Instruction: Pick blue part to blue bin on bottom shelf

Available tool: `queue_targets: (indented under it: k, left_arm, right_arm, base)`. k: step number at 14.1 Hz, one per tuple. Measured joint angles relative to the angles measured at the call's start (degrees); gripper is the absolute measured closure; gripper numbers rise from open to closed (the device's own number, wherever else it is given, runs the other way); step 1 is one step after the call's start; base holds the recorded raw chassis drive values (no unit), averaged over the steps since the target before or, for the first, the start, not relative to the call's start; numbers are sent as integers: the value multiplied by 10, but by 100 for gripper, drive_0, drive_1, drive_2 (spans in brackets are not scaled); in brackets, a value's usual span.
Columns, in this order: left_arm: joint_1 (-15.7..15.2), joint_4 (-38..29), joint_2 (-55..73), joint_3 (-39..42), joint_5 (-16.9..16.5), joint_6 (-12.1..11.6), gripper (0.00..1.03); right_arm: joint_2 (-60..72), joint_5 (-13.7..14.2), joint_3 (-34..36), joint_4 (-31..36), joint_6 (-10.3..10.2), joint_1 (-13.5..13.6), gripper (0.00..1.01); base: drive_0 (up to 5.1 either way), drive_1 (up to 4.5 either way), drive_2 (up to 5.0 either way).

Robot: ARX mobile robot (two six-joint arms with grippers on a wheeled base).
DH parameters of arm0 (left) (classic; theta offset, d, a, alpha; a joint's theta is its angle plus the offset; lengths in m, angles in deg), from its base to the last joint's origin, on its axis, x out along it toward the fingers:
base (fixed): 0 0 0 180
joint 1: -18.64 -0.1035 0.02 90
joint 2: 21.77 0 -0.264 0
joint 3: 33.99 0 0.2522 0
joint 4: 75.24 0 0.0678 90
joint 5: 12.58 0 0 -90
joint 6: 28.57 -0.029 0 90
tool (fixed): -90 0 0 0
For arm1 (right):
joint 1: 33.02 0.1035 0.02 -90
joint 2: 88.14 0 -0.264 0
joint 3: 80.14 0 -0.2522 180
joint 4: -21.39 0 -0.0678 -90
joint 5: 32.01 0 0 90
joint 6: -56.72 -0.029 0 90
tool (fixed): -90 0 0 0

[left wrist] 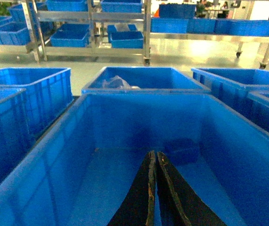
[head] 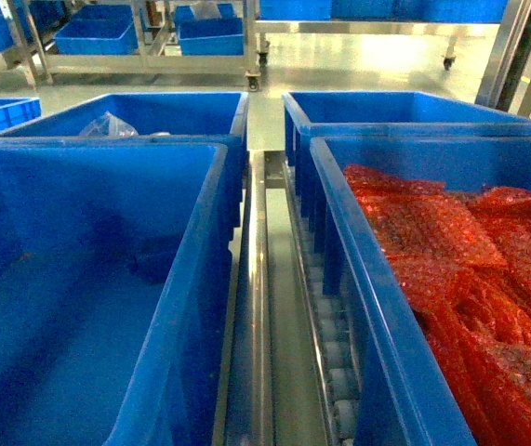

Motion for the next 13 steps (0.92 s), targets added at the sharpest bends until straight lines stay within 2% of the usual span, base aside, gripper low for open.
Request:
queue_targets:
  k: [9,10,13]
  left_arm:
    - [0,10,0,3,-2,0,101]
    - [0,11,0,3,-2,0,93]
    - [0,10,0,3,-2,0,48]
  right_arm:
    - [0,0,0,0,0,0,3]
    - [0,0,0,0,0,0,3]
    - [0,0,0,0,0,0,3]
  base:
    - [0,0,0]
    - [0,0,0]
    - [0,0,0]
